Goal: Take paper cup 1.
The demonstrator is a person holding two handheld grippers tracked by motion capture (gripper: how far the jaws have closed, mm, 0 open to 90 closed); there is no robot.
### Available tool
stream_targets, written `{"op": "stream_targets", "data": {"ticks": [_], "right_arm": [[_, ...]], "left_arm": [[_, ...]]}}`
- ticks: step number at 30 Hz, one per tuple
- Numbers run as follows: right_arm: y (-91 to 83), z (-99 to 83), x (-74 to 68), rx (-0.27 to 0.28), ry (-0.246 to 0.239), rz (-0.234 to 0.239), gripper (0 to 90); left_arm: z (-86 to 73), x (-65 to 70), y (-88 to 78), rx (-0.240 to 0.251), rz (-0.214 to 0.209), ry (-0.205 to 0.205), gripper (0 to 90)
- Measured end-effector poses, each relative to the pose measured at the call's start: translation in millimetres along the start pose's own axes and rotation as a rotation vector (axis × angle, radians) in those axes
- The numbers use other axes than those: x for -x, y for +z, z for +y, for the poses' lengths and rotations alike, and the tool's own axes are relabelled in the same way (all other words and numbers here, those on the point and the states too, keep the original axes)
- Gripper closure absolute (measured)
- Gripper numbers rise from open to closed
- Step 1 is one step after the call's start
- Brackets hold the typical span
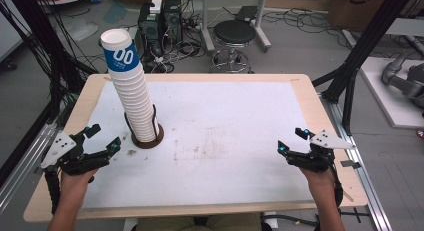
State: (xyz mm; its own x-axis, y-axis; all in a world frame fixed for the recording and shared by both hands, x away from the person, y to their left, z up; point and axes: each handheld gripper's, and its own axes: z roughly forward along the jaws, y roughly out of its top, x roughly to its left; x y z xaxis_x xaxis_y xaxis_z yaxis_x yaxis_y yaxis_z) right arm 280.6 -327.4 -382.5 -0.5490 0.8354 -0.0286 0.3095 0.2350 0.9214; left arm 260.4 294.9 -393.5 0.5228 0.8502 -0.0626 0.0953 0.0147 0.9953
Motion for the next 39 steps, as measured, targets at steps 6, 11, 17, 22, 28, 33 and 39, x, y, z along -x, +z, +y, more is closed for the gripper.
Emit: {"op": "stream_targets", "data": {"ticks": [6,11,17,22,28,33,39], "right_arm": [[0.2,0.6,-1.3,0.001,-0.002,0.001,20.8],[1.6,0.9,-3.0,-0.005,-0.006,0.015,20.8],[1.6,0.8,-2.4,-0.003,-0.003,0.018,20.8],[1.3,-0.4,-1.3,-0.007,0.005,0.013,20.8],[2.4,0.3,-1.4,-0.008,0.001,0.020,20.8],[2.0,0.0,-0.8,-0.008,0.003,0.024,20.8],[2.8,0.2,-1.3,-0.008,0.003,0.029,20.8]], "left_arm": [[5.8,0.9,-0.4,-0.003,-0.014,-0.018,14.3],[12.9,1.0,2.4,-0.017,-0.032,-0.040,14.3],[20.3,4.7,5.7,-0.027,-0.048,-0.030,14.3],[36.2,6.2,6.9,-0.014,-0.066,-0.032,14.3],[73.1,5.9,13.2,0.004,-0.129,-0.026,14.3],[100.4,6.8,20.5,0.005,-0.160,-0.002,14.3],[133.0,1.5,28.4,0.022,-0.165,-0.002,14.3]]}}
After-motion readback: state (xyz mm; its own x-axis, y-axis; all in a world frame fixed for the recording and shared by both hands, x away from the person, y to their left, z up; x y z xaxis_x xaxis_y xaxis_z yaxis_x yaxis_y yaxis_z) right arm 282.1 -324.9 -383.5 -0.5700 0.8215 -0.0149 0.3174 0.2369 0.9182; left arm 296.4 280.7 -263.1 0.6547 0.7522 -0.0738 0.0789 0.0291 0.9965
